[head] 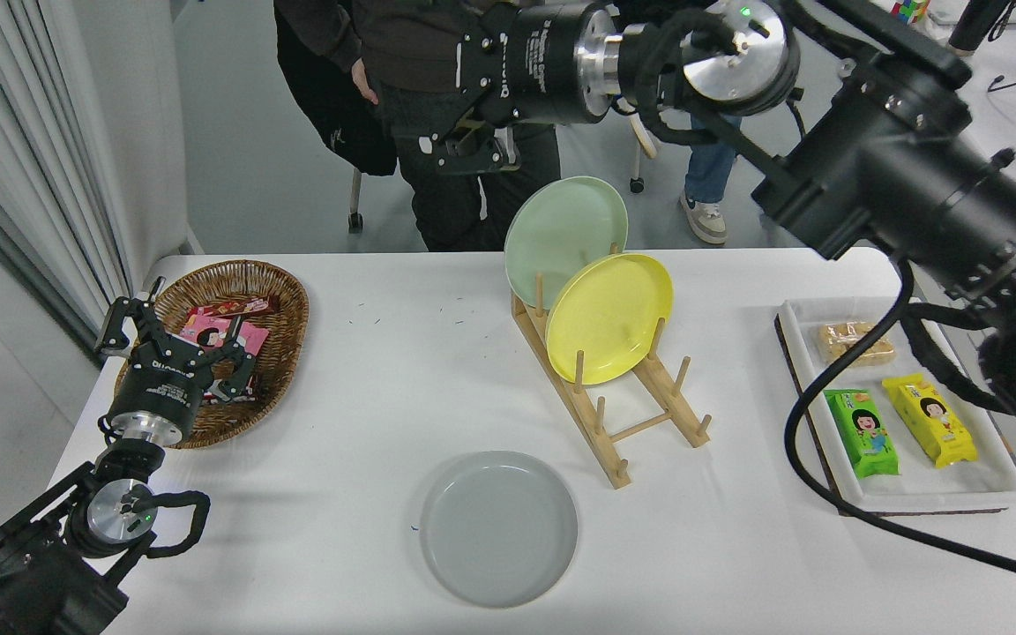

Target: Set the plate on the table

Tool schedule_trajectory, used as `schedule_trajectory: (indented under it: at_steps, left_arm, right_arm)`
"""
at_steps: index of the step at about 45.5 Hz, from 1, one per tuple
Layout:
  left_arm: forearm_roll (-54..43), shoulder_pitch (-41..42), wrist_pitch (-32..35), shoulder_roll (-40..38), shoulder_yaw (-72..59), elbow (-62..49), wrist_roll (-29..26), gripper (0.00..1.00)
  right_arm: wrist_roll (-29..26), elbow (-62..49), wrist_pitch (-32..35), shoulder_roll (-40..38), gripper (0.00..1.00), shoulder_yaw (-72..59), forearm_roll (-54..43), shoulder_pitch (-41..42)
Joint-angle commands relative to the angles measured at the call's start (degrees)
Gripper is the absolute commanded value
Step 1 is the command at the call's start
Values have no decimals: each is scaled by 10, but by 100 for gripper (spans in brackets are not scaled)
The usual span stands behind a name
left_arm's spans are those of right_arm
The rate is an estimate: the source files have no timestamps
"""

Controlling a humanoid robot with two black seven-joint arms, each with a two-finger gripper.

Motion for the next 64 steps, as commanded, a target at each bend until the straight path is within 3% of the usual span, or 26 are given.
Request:
schedule_trajectory:
  at_steps: [1,10,21,25,33,38,52,64]
  left_arm:
    - [0,0,0,0,0,0,0,98]
    - [0,0,0,0,0,0,0,98]
    - [0,0,0,0,0,0,0,98]
    - [0,0,0,0,0,0,0,98]
    - [0,0,0,0,0,0,0,98]
    - [0,0,0,0,0,0,0,98]
    - [0,0,0,0,0,0,0,98]
    - [0,0,0,0,0,0,0,98]
  right_arm:
    - [1,0,91,-61,99,18,-79,13]
    - [4,-10,55,-84,99,73,-78,10]
    - [4,-58,-220,-96,99,139,-86,21]
    - [3,-62,-277,-96,99,111,-108,30]
    - [3,-59,-272,-120,99,55,-122,5]
    - [4,-54,-233,-152,99,28,-121,3]
    - [4,-66,-171,-154,99,35,-117,15]
    - [4,-93,-163,-151,99,34,-117,14]
